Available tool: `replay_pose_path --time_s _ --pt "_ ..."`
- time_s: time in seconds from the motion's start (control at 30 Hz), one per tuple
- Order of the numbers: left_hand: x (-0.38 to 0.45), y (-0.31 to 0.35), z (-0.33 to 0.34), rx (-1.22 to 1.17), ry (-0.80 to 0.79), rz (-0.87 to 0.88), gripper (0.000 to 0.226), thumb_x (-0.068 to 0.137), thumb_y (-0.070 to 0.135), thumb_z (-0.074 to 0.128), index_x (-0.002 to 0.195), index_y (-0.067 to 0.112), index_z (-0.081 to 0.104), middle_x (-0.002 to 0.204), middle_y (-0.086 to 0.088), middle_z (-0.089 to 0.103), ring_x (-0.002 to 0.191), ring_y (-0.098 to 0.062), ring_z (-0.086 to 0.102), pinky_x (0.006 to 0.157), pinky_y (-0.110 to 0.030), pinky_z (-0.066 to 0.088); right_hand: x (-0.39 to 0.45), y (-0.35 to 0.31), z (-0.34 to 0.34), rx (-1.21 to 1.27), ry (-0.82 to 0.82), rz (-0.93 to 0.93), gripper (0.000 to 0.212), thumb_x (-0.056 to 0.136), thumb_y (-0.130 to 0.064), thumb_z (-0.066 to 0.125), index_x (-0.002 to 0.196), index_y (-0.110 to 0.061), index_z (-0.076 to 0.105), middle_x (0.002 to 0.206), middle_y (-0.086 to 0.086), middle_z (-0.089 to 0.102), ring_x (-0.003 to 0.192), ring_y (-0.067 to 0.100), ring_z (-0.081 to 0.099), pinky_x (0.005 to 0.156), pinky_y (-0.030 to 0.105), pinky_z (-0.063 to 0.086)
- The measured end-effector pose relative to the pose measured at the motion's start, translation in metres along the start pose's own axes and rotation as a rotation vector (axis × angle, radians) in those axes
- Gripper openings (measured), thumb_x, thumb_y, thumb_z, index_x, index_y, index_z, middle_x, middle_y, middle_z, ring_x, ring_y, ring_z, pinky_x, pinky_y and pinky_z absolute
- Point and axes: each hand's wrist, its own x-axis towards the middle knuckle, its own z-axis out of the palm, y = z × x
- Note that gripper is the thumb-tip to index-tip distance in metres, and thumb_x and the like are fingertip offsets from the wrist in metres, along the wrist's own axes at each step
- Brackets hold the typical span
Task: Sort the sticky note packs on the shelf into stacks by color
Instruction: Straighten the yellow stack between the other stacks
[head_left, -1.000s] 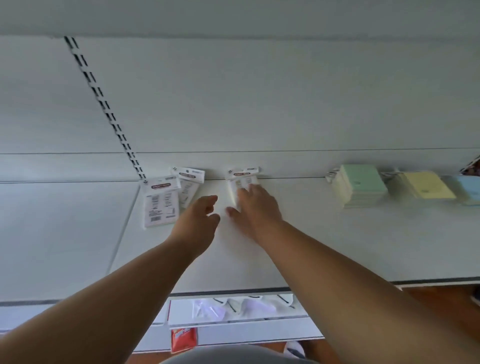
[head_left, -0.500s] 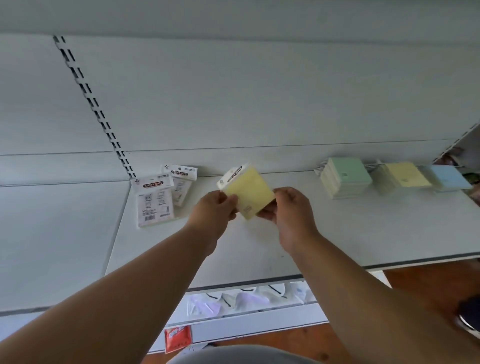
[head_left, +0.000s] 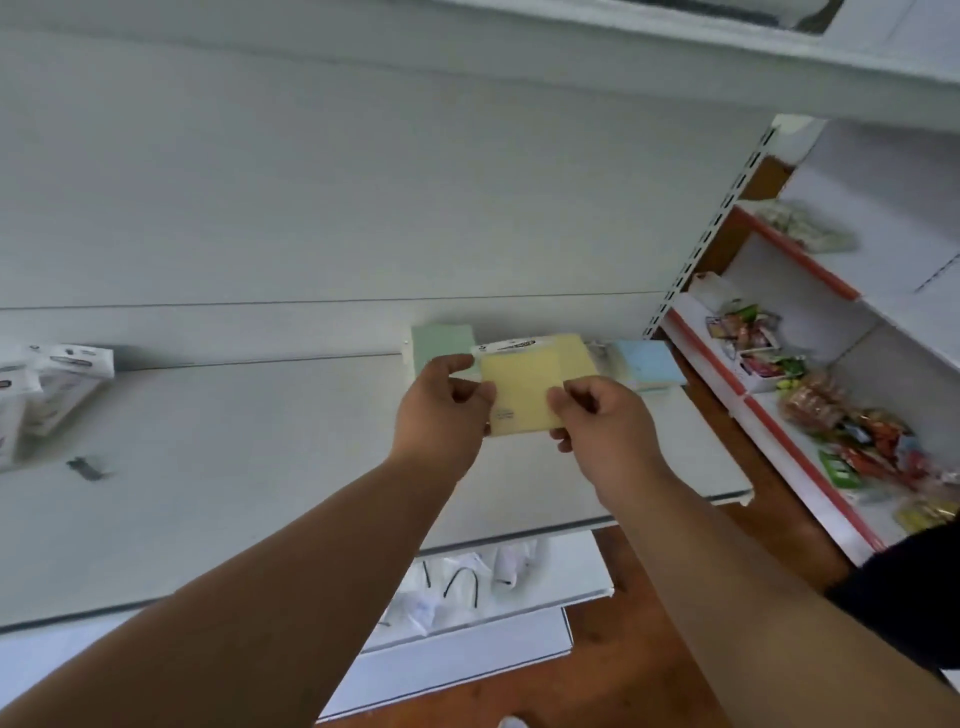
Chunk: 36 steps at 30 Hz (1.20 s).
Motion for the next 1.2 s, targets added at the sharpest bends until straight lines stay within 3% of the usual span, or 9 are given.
replay_pose_path --time_s 0.1,0.2,0.4,0.5,0.6,0.73,0.87,1.03,1.2 --pt "0.003 0.010 0.050 -0.012 -0.007 -0.006 0.042 0.088 0.016 0.064 0.127 0.029 0.055 0.091 0.010 0.066 0.074 -0.016 0.071 0.076 -0.036 0.059 0.029 0.012 -0.039 -0.122 0.021 -0.041 0.013 0.091 -0.033 0.061 0.080 -0.025 0.061 0.077 0.003 0.070 0.068 0.020 0.069 0.071 0.043 0.059" --pt "0.014 0.019 0.075 0.012 0.026 -0.024 0.047 0.087 0.016 0.065 0.129 0.034 0.054 0.094 0.010 0.065 0.080 -0.020 0.071 0.069 -0.030 0.056 0.056 0.018 -0.053 -0.226 -0.015 -0.056 0.022 0.092 -0.035 0.057 0.084 -0.017 0.067 0.079 0.006 0.070 0.075 0.026 0.068 0.074 0.049 0.057" --pt "0.058 0.026 0.096 0.142 0.089 0.037 0.050 0.091 0.020 0.057 0.137 0.038 0.047 0.100 0.007 0.064 0.087 -0.019 0.065 0.068 -0.029 0.053 0.105 0.017 -0.048 -0.356 0.027 -0.118 0.033 0.093 -0.035 0.054 0.089 -0.007 0.070 0.082 0.009 0.070 0.077 0.027 0.063 0.070 0.038 0.052" --pt "0.079 0.017 0.112 0.283 0.102 -0.006 0.050 0.092 0.021 0.051 0.140 0.033 0.046 0.115 0.001 0.061 0.098 -0.024 0.061 0.085 -0.037 0.055 0.124 0.029 -0.039 -0.457 -0.014 -0.059 0.034 0.092 -0.035 0.052 0.083 -0.008 0.070 0.077 0.008 0.067 0.076 0.027 0.063 0.060 0.032 0.045" --pt "0.086 0.008 0.124 0.398 0.144 -0.058 0.044 0.091 0.021 0.047 0.134 0.030 0.052 0.124 -0.005 0.058 0.104 -0.027 0.059 0.090 -0.036 0.051 0.135 0.040 -0.034 -0.523 -0.053 -0.032 0.032 0.092 -0.035 0.052 0.083 -0.010 0.071 0.077 0.002 0.062 0.077 0.022 0.058 0.062 0.027 0.036" --pt "0.075 0.001 0.133 0.416 0.251 0.040 0.042 0.091 0.022 0.055 0.133 0.019 0.054 0.129 -0.008 0.052 0.113 -0.028 0.056 0.093 -0.030 0.042 0.136 0.044 -0.036 -0.449 -0.082 -0.049 0.034 0.094 -0.033 0.050 0.084 -0.005 0.067 0.076 0.006 0.062 0.065 0.018 0.050 0.058 0.029 0.036" --pt "0.061 -0.012 0.137 0.352 0.118 0.027 0.043 0.087 0.025 0.060 0.129 0.020 0.049 0.123 -0.003 0.057 0.111 -0.025 0.057 0.090 -0.034 0.046 0.133 0.051 -0.037 -0.267 -0.226 -0.019 0.029 0.097 -0.032 0.043 0.088 -0.009 0.057 0.074 0.000 0.052 0.076 0.023 0.052 0.062 0.032 0.033" --pt "0.065 -0.024 0.132 0.582 0.110 0.124 0.052 0.088 0.032 0.061 0.137 0.027 0.043 0.122 0.001 0.061 0.104 -0.021 0.063 0.081 -0.032 0.051 0.134 0.067 -0.040 -0.218 -0.401 -0.138 0.030 0.092 -0.033 0.057 0.120 -0.022 0.058 0.107 -0.004 0.066 0.097 0.016 0.061 0.084 0.034 0.049" --pt "0.066 -0.025 0.128 0.558 0.113 0.109 0.056 0.083 0.030 0.068 0.135 0.028 0.046 0.121 0.001 0.062 0.099 -0.019 0.065 0.085 -0.034 0.053 0.144 0.070 -0.048 -0.268 -0.458 -0.239 0.029 0.092 -0.028 0.059 0.121 -0.024 0.059 0.110 -0.002 0.069 0.096 0.016 0.063 0.080 0.031 0.049"
